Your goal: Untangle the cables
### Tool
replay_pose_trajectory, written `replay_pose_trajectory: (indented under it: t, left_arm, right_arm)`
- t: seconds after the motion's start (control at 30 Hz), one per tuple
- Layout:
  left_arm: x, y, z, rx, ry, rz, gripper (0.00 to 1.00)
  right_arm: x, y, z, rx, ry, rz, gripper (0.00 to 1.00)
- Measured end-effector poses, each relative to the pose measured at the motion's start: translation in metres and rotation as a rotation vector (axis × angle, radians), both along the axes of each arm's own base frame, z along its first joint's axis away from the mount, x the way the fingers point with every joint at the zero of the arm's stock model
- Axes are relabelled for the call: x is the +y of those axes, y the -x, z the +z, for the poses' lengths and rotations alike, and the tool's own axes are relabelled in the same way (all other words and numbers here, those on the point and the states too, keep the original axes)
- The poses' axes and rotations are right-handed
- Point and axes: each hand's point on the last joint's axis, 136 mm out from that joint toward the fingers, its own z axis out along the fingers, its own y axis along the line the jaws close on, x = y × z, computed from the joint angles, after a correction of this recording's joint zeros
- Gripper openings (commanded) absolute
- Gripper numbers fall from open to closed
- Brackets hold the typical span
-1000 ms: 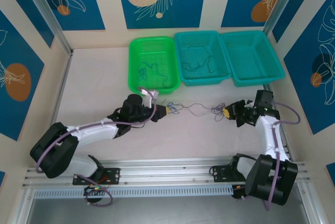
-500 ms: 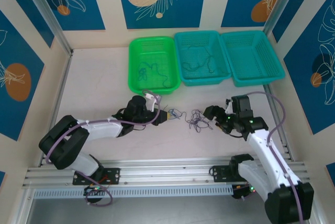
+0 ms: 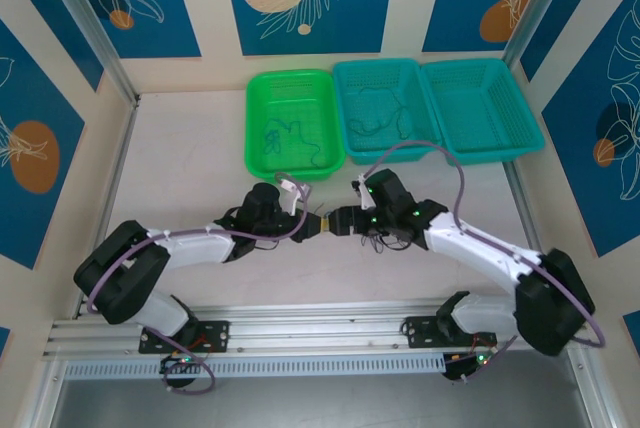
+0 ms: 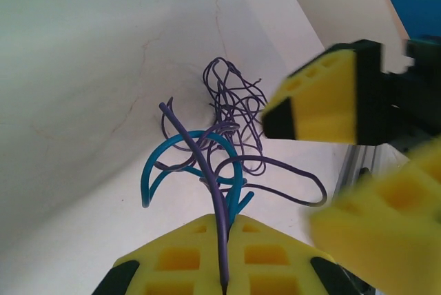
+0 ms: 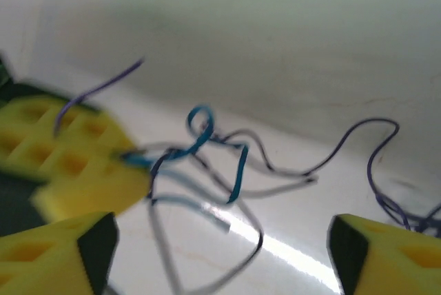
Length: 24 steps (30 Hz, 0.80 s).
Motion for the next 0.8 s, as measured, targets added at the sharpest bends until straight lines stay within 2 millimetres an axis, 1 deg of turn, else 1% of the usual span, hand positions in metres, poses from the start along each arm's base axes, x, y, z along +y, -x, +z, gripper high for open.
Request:
replay_pose_trajectory:
  t: [0.03,0.07,0.1,0.13,0.3,0.37,0.43,0.57,0.6,0.67,0.7,0.73,0.8]
  left_arm:
    - [0.0,0.0,0.002,-0.006,0.001,-0.002,0.0]
    - [0.001,0.001,0.004,-0.011,0.002,-0.003,0.0]
    - [0.001,0.001,0.006,-0.017,0.003,-0.005,0.0]
    - [0.002,0.002,0.009,-0.022,0.004,-0.005,0.0]
    - [0.009,0.004,0.024,-0.068,0.008,0.014,0.0]
    - [0.015,0.003,0.025,-0.081,-0.007,0.037,0.0]
    - [0.022,0.002,0.024,-0.085,-0.033,0.065,0.0]
    - [0.026,0.007,0.024,-0.102,-0.059,0.079,0.0]
    - [0.028,0.007,0.025,-0.11,-0.058,0.087,0.0]
    - [0.038,0.005,0.026,-0.118,-0.067,0.121,0.0]
    - [0.043,0.004,0.025,-0.12,-0.073,0.138,0.0]
    - [0.045,0.004,0.026,-0.122,-0.074,0.146,0.0]
    - [0.046,0.005,0.026,-0.122,-0.073,0.144,0.0]
  right_arm:
    - [0.001,-0.006,-0.004,0.002,0.006,-0.009,0.37]
    - [0.002,-0.011,-0.007,0.004,0.008,-0.017,0.26]
    - [0.001,-0.016,-0.011,0.006,0.011,-0.027,0.11]
    - [-0.001,-0.02,-0.013,0.008,0.014,-0.041,0.0]
    - [-0.02,-0.037,-0.017,0.016,0.018,-0.148,0.0]
    - [-0.034,-0.041,-0.019,0.017,0.02,-0.211,0.0]
    - [-0.052,-0.04,-0.02,0.032,0.01,-0.287,0.0]
    - [-0.076,-0.041,-0.002,0.057,-0.109,-0.408,0.0]
    - [-0.086,-0.041,0.001,0.063,-0.136,-0.45,0.0]
    - [-0.125,-0.043,-0.004,0.069,-0.123,-0.595,0.0]
    - [-0.15,-0.041,-0.011,0.084,-0.115,-0.686,0.0]
    - [-0.167,-0.034,-0.017,0.109,-0.113,-0.748,0.0]
    - [-0.181,-0.019,-0.024,0.154,-0.134,-0.802,0.0]
